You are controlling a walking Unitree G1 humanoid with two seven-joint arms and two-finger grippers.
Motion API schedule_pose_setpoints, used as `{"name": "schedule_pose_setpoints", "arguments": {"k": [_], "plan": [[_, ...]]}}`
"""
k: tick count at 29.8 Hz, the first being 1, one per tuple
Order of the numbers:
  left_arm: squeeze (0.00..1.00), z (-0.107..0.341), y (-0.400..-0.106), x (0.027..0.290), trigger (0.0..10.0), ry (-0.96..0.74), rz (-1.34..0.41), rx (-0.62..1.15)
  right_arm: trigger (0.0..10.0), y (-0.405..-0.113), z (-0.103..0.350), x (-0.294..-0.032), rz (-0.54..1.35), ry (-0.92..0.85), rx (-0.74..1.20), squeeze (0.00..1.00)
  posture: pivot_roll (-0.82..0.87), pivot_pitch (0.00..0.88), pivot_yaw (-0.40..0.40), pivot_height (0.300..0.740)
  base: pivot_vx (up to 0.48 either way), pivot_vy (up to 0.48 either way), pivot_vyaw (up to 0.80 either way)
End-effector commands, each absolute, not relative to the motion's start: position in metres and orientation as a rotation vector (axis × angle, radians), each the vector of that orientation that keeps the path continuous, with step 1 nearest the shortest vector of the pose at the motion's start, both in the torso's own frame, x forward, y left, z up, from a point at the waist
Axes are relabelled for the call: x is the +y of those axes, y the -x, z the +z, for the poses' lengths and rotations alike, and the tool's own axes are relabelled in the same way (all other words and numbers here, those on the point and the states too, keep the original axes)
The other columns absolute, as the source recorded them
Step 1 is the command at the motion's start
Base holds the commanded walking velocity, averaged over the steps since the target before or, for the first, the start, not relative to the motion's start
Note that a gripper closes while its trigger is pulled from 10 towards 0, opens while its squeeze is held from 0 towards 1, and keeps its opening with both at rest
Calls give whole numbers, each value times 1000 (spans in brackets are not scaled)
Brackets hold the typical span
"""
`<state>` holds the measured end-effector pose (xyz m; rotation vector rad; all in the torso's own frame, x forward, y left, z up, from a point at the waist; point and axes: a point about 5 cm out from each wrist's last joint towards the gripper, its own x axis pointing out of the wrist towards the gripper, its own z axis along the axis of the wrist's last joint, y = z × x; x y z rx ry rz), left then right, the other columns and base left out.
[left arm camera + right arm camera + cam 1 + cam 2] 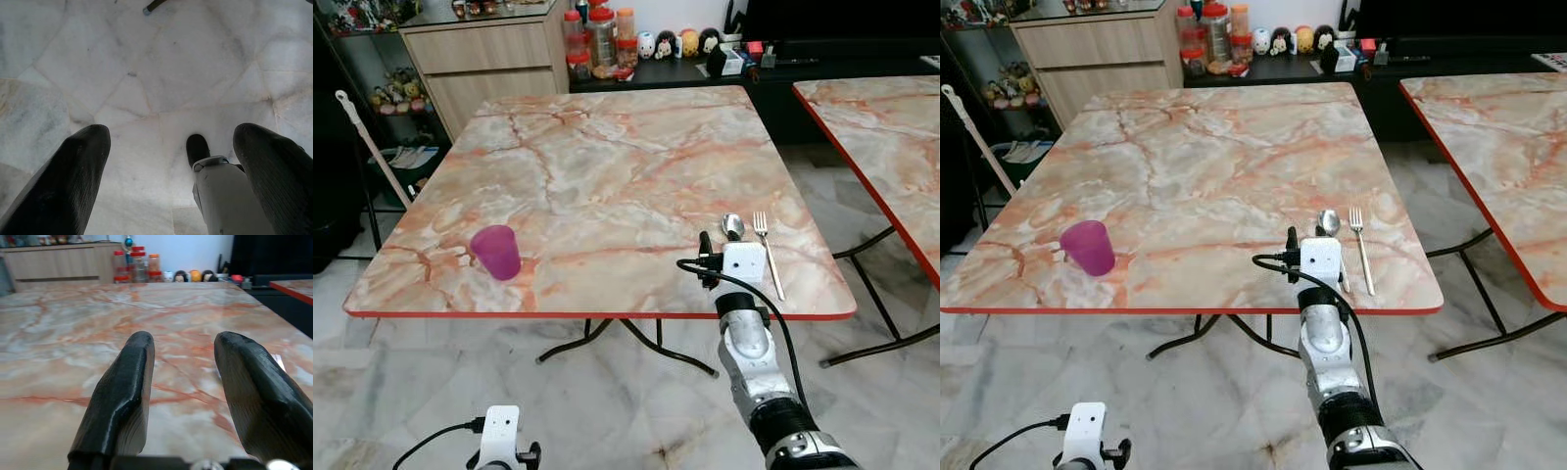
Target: Setting the table
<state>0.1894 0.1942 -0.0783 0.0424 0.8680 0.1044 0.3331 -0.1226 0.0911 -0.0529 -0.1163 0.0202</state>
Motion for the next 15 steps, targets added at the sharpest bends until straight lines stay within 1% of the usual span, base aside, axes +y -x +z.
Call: {"name": "schedule_pose_setpoints", "arguments": {"k": [1, 2, 7, 15], "plan": [[0, -78, -190, 199, 10000, -52, 122, 871, 10000, -336, 95, -118, 37, 35, -132, 0, -16, 0, 69, 736, 277, 0, 0], [0, -78, -190, 199, 10000, -52, 123, 871, 10000, -336, 96, -117, 40, 33, -132, 0, -13, 0, 67, 736, 277, 0, 0], [0, -78, -189, 199, 10000, -51, 123, 871, 10000, -336, 96, -115, 58, 29, -137, 0, -16, 0, 69, 736, 285, 0, -772], [0, -78, -189, 199, 10000, -52, 125, 871, 10000, -334, 94, -112, 68, 35, -144, 0, -13, 0, 68, 736, 289, 0, 0]]}}
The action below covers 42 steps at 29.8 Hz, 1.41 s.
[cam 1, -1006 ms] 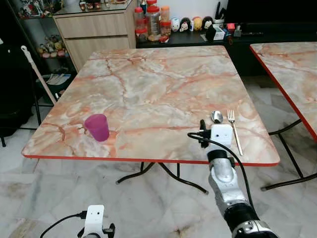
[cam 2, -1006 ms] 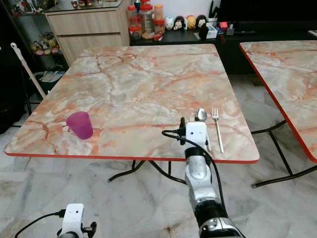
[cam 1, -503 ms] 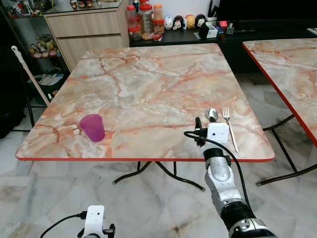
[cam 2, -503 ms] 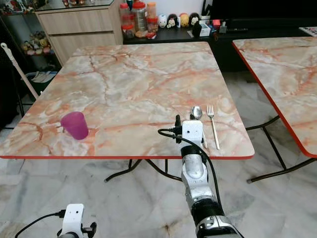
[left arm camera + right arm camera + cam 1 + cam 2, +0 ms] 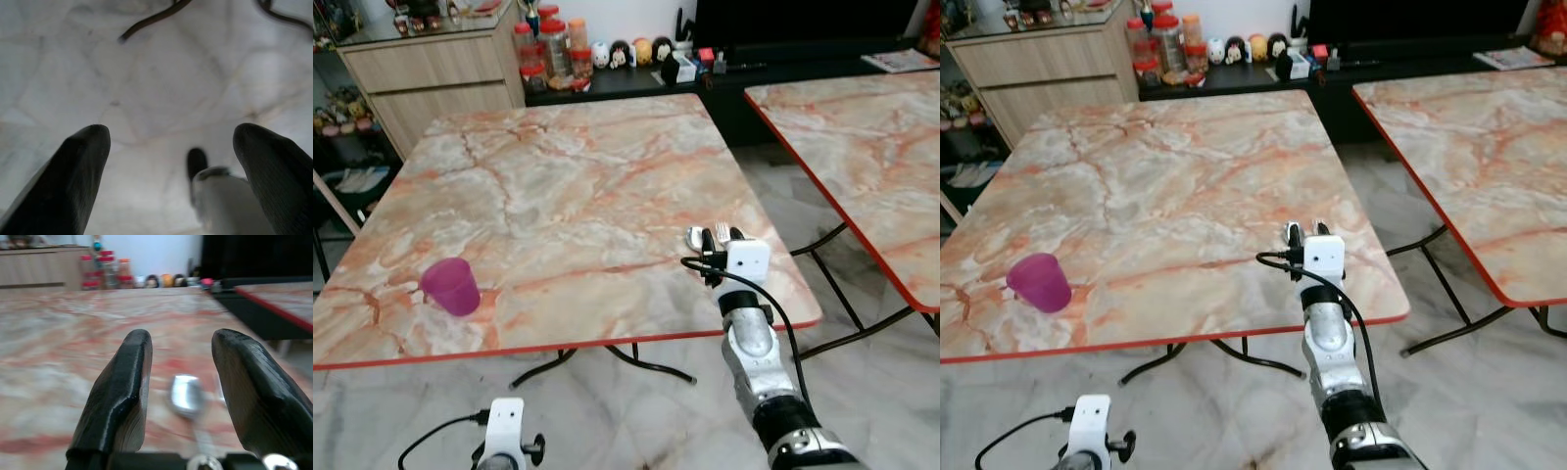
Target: Setting the table
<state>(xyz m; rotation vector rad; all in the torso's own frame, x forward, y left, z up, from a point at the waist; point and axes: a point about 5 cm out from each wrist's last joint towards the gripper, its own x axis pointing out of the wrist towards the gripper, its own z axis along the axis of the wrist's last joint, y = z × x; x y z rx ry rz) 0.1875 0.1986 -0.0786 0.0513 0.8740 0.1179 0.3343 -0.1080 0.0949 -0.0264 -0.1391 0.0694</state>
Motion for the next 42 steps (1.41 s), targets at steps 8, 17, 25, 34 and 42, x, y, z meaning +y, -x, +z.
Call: {"name": "schedule_pose_setpoints", "arguments": {"k": [8, 17, 25, 34, 42], "plan": [[0, -78, -189, 199, 10000, -52, 125, 873, 10000, -333, 95, -110, 72, 33, -149, 0, -14, 0, 67, 736, 292, 0, 0], [0, -78, -188, 200, 10000, -49, 131, 872, 10000, -325, 87, -113, 72, 49, -128, 0, -12, 0, 66, 736, 130, 0, 0], [0, -80, -184, 200, 10000, -49, 128, 882, 10000, -308, 79, -132, 20, 93, -77, 0, -30, 0, 66, 736, 0, 0, 0], [0, -80, -185, 199, 10000, -53, 118, 885, 10000, -311, 89, -142, -5, 82, -43, 0, -37, 0, 71, 736, 0, 0, 0], [0, -80, -185, 199, 10000, -50, 118, 886, 10000, -320, 93, -146, -17, 103, 70, 0, -32, 0, 70, 736, 0, 0, 0]]}}
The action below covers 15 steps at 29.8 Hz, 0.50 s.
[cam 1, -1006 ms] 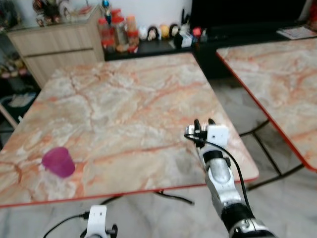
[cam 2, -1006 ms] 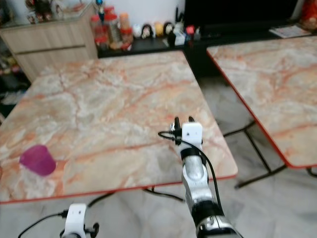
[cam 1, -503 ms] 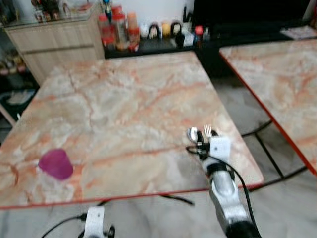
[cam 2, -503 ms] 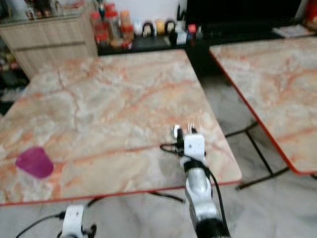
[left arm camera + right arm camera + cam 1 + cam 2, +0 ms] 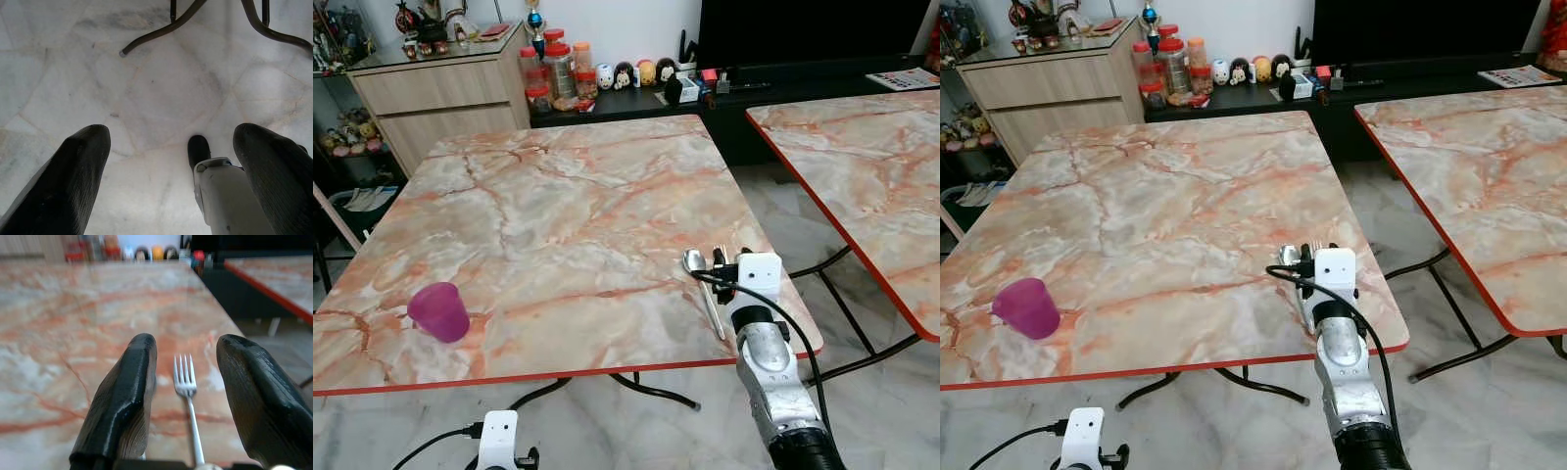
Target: Setting the table
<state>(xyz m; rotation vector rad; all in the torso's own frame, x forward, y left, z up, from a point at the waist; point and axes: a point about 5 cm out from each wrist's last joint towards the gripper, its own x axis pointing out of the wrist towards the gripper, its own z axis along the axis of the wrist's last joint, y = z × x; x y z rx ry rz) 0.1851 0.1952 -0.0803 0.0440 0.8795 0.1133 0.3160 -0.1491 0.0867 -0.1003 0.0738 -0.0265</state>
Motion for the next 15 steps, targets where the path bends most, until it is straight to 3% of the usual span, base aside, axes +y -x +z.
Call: {"name": "schedule_pose_setpoints", "arguments": {"k": [1, 15], "plan": [[0, -80, -185, 199, 10000, -49, 117, 886, 10000, -320, 89, -146, -9, 115, 104, 0, -32, 0, 70, 736, 0, 0, 0], [0, -80, -184, 198, 10000, -46, 114, 890, 10000, -317, 70, -143, 62, 97, 284, 0, -30, 0, 71, 736, 0, 0, 0]]}}
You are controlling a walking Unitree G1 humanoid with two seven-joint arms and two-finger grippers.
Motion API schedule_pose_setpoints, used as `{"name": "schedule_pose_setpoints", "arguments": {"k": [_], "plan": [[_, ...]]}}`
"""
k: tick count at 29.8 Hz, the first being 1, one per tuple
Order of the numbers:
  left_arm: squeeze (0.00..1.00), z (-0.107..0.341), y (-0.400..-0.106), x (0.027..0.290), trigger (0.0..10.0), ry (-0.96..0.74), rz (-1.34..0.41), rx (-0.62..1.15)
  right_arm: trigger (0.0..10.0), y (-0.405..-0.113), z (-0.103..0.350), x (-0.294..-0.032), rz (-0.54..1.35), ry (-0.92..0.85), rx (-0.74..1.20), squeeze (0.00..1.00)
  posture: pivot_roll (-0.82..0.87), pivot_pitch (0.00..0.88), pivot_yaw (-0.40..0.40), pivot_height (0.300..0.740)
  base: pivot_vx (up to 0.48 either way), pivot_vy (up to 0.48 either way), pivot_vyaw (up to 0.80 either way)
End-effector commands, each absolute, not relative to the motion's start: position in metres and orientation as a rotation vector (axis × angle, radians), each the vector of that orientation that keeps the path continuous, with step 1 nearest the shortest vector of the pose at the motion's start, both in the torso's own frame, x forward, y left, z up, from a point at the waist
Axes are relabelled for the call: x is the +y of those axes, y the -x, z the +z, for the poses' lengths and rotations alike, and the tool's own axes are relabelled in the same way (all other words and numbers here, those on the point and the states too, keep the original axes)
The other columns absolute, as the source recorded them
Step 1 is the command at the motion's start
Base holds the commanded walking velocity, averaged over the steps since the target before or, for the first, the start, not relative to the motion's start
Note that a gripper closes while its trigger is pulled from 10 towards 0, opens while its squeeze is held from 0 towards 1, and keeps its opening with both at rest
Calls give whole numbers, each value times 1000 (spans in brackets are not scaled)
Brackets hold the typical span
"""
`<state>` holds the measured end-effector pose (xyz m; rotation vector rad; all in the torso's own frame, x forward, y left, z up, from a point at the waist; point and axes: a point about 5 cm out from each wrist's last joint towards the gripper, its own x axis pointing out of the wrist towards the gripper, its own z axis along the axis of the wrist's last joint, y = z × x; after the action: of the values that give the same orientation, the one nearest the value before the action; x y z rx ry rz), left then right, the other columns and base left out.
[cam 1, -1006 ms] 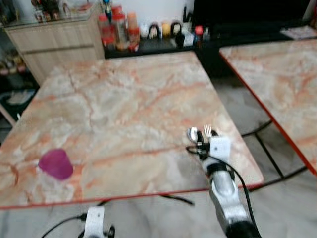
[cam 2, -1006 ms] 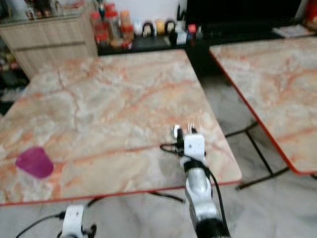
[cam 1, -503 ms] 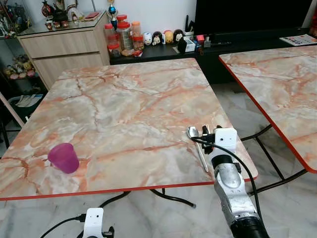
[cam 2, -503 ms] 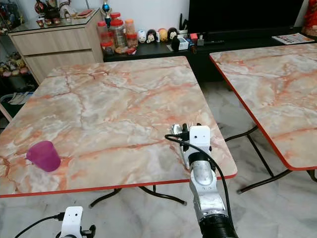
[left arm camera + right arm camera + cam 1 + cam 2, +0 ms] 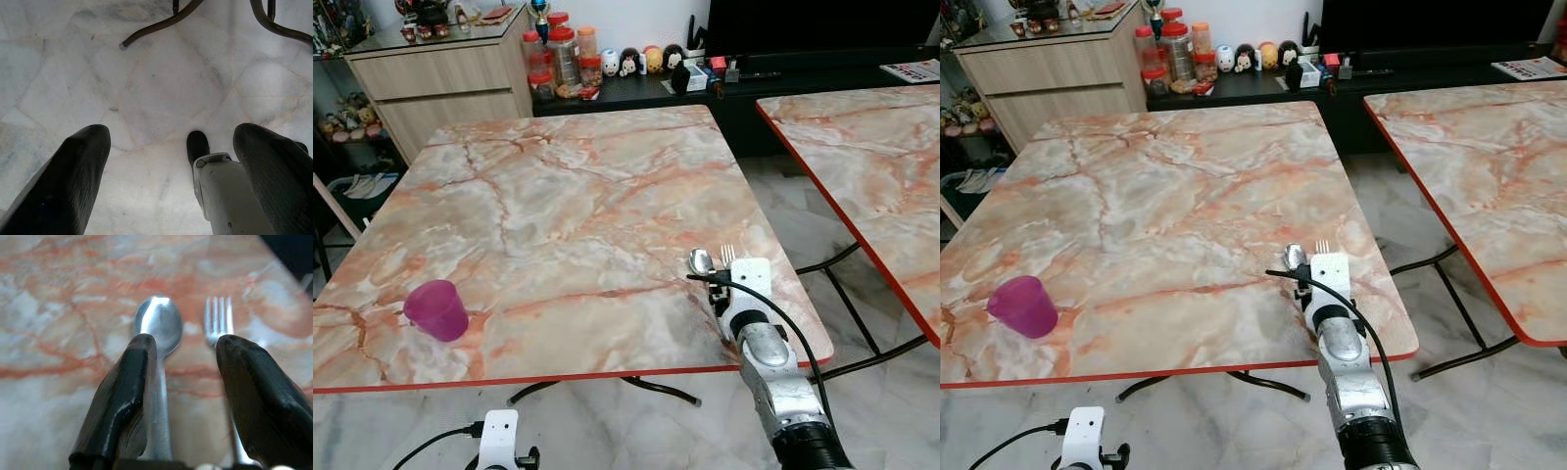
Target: Setting the table
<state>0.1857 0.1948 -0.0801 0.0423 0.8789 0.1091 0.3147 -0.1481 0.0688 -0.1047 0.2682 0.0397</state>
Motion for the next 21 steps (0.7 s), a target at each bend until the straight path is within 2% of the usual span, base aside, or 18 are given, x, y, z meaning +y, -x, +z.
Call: {"name": "schedule_pose_setpoints", "arguments": {"k": [1, 21], "plan": [[0, -80, -184, 198, 10000, -45, 114, 890, 10000, -317, 69, -143, 64, 95, 288, 0, -30, 0, 71, 736, 0, 0, 0], [0, -81, -182, 199, 10000, -47, 113, 896, 10000, -321, 65, -140, 26, 27, 345, 0, -23, 0, 76, 736, 0, 0, 0]]}}
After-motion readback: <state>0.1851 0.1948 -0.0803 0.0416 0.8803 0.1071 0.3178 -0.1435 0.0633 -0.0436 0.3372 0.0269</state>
